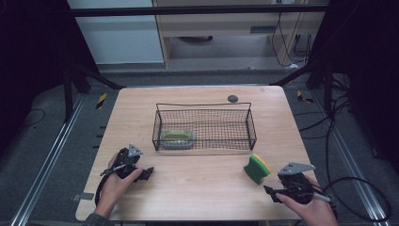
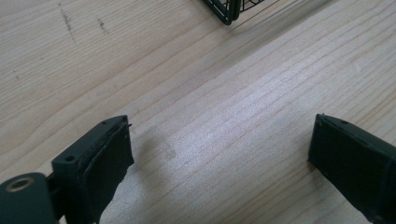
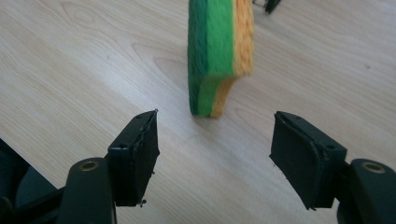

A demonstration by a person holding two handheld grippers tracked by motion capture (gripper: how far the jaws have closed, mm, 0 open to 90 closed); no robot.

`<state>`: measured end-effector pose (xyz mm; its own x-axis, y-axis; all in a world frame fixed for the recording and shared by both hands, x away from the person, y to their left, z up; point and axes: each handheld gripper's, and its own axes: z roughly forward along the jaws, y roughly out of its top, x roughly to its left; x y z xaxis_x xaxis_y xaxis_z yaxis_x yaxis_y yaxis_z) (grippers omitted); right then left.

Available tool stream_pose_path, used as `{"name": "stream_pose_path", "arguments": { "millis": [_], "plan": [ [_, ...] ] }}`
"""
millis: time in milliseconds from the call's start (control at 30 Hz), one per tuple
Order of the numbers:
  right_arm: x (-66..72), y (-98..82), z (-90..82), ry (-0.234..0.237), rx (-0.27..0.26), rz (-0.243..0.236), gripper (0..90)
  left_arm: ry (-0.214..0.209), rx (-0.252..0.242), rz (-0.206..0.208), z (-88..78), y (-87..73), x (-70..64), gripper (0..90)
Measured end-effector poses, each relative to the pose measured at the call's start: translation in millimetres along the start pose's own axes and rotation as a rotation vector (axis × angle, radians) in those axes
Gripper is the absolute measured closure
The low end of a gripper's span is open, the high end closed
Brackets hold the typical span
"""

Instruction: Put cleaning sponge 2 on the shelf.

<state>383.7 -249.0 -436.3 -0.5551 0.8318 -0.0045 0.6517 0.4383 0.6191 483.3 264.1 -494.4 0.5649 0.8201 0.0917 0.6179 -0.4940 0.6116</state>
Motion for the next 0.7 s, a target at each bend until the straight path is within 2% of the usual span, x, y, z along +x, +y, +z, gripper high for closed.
{"name": "stream_pose_path", "arguments": {
  "millis": [167, 300, 467, 700],
  "plan": [
    [-3.8, 19.3, 3.8, -0.006, 0.028, -0.021, 35.1, -0.018, -0.010, -0.031, 1.4, -2.4, 1.7, 3.3],
    [-4.2, 33.8, 8.8, 0.010, 0.054, -0.034, 36.1, -0.035, -0.017, -0.062, 3.0, -5.3, 5.3, 1.6],
    [-6.7, 50.2, 17.2, 0.006, 0.089, -0.037, 40.2, -0.035, -0.034, -0.065, 3.9, -6.9, 5.6, 0.1],
    [-10.2, 64.1, 22.8, 0.011, 0.116, -0.025, 46.5, -0.033, -0.042, -0.068, 4.2, -7.9, 5.3, 0.0]
  ]
}}
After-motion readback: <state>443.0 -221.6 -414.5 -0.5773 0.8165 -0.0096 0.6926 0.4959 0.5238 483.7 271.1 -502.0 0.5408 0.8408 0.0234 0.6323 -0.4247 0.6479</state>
